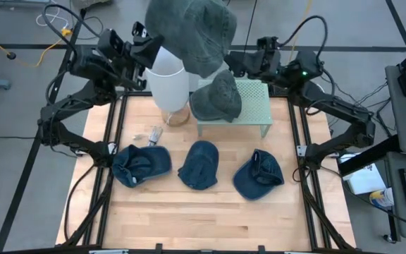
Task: Pick & Place hat
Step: Stack the green cap on the green cap on the shelf
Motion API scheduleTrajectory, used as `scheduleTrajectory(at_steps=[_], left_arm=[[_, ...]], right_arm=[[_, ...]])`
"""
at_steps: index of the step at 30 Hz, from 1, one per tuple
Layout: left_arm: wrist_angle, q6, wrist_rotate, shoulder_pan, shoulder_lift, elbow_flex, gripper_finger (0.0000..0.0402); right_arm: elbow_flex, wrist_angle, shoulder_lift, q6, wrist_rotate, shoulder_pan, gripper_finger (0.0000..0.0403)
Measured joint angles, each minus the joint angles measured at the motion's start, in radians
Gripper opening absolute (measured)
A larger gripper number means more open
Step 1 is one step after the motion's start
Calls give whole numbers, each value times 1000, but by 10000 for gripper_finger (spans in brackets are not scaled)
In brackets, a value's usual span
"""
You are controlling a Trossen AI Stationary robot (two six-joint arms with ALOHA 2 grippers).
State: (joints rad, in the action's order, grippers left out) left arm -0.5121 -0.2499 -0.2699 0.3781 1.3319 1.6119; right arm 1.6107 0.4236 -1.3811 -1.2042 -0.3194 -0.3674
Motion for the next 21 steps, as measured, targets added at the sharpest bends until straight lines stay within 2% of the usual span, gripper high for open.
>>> scheduleTrajectory(at_steps=[8,16,21], left_arm=[[30,-23,-18,9,10,0,8],[-1,-25,-14,3,16,0,8],[9,-48,-33,-7,17,1,8]], right_arm=[[26,-16,-2,39,32,1,233],[25,-81,-1,17,-51,21,233],[25,-76,2,66,1,30,233]])
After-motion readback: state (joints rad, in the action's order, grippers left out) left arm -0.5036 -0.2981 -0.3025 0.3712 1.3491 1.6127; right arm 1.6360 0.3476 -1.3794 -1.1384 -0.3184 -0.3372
